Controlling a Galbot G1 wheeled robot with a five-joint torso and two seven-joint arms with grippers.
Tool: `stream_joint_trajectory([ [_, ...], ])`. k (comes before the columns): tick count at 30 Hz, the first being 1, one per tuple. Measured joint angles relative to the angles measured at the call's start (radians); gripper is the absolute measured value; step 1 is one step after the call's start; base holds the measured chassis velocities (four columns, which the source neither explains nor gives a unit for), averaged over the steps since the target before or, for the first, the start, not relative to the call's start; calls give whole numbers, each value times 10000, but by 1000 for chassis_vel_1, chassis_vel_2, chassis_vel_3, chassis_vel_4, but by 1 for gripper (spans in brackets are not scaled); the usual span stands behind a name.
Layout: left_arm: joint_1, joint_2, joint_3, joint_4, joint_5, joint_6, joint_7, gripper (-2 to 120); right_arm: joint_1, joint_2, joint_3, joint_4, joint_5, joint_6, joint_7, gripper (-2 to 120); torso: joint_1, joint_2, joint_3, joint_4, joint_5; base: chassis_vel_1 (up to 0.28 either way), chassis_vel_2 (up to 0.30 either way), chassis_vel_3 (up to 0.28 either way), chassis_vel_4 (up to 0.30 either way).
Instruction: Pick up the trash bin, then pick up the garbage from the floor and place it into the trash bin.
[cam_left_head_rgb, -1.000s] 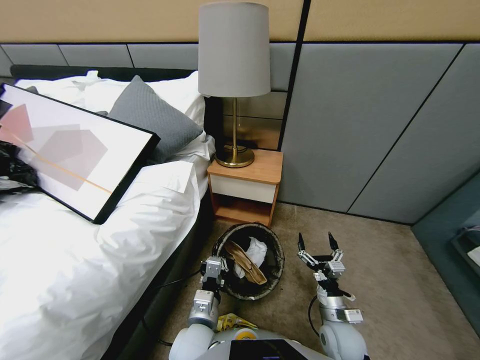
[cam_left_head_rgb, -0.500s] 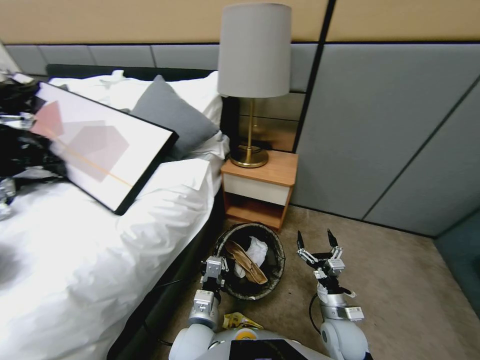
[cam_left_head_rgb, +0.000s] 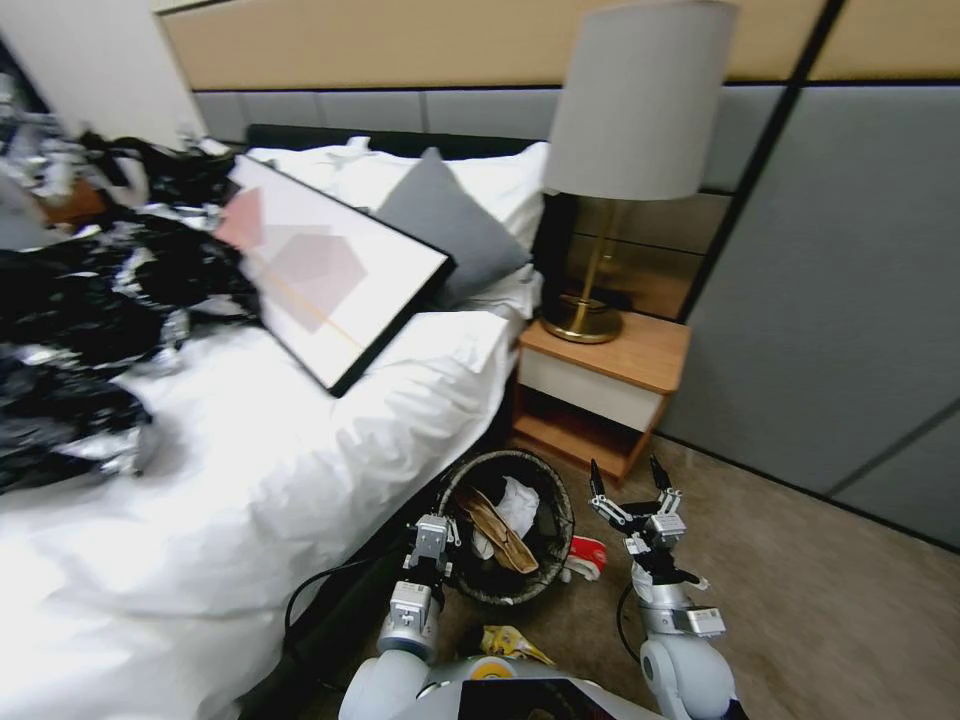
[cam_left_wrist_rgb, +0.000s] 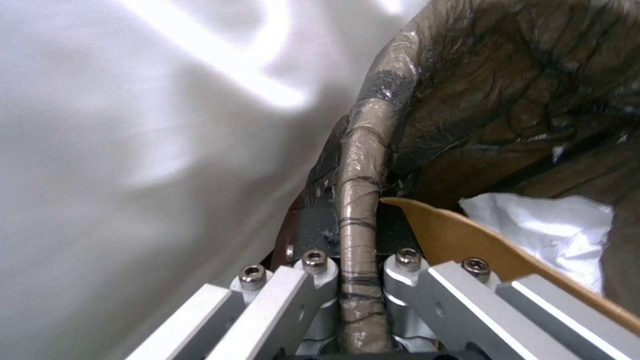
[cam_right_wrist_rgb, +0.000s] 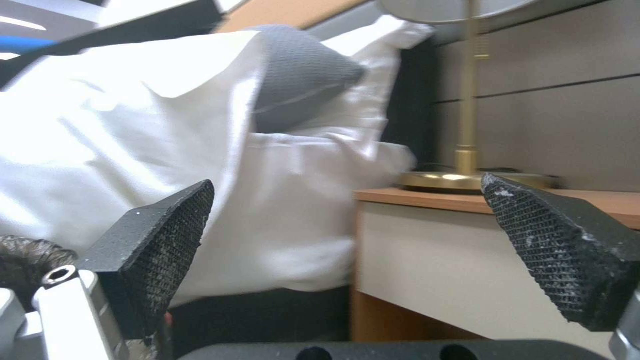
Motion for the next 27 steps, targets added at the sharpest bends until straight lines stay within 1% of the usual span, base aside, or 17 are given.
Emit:
stream_joint_trajectory([
  [3,1,-2,0,31,-40,-24,79,1,41,7,-4,19,4,-7,-39,100,0,0,0,-1,1,60,73,87,62],
  [8,1,-2,17,35,-112,-26,162,1,82,22,-1,44,5,-59,-58,100,0,-1,0,-5,1,0,0,0,0],
  [27,-5,0,98,38,-92,0,171,1,205,-12,201,-135,-33,-266,36,100,0,0,0,-2,1,0,0,0,0],
])
